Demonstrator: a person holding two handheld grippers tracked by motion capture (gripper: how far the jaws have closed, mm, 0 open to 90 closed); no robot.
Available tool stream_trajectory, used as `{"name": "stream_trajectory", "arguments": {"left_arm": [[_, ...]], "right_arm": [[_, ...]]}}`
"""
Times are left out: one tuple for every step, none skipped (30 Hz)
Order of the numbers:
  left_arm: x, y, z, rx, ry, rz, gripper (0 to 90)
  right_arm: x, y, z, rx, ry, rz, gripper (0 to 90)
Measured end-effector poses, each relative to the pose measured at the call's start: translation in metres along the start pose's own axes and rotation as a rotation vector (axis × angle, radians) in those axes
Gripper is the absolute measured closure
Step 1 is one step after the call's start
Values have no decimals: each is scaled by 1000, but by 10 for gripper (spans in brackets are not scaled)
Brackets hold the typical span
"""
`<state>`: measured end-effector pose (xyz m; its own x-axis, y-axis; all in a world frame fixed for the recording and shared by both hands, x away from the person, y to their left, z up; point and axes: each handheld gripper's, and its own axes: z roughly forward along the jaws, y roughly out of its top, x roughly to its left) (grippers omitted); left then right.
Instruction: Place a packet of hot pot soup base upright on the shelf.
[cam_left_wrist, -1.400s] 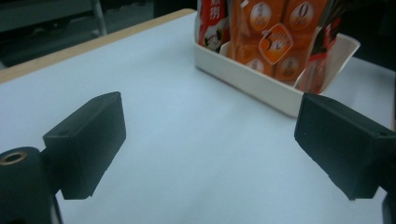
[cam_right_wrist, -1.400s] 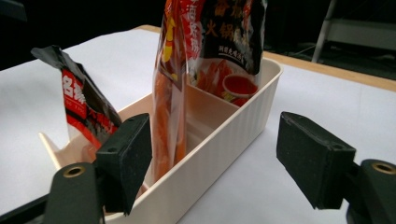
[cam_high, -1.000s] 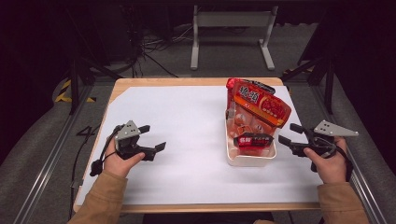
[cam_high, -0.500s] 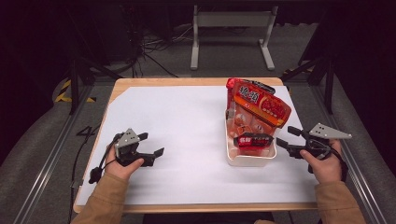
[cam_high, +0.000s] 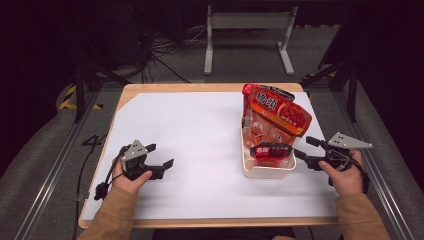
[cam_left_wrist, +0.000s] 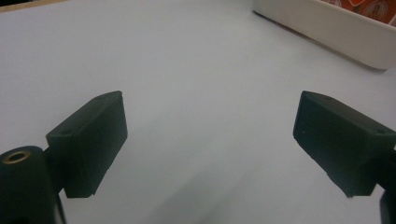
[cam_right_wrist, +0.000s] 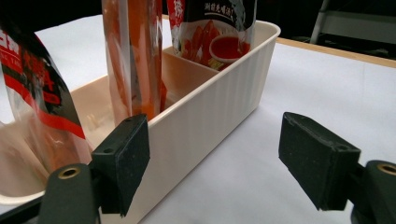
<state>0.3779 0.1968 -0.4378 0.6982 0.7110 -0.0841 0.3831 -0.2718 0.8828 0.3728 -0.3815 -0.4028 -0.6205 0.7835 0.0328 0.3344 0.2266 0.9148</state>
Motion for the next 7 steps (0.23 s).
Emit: {"name": "stream_trajectory", "arguments": {"left_arm": [[0,0,0,5,1,-5,109],[0,0,0,6,3,-14,108],[0,0,-1,6,4,-11,110],[1,0,-1,4,5,-11,109],[0,0,-1,5,5,-14,109],[0,0,-1,8,4,-19,109],[0,0,-1,11,3,-20,108]], "right_arm": [[0,0,1,1,-2,-4,252],[0,0,1,2,-3,-6,252],[0,0,0,4,-4,-2,250],[0,0,0,5,-6,0,250],[0,0,0,7,-9,-1,250],[-1,0,-1,9,-11,0,249],[-1,0,-1,9,-14,1,246]]}}
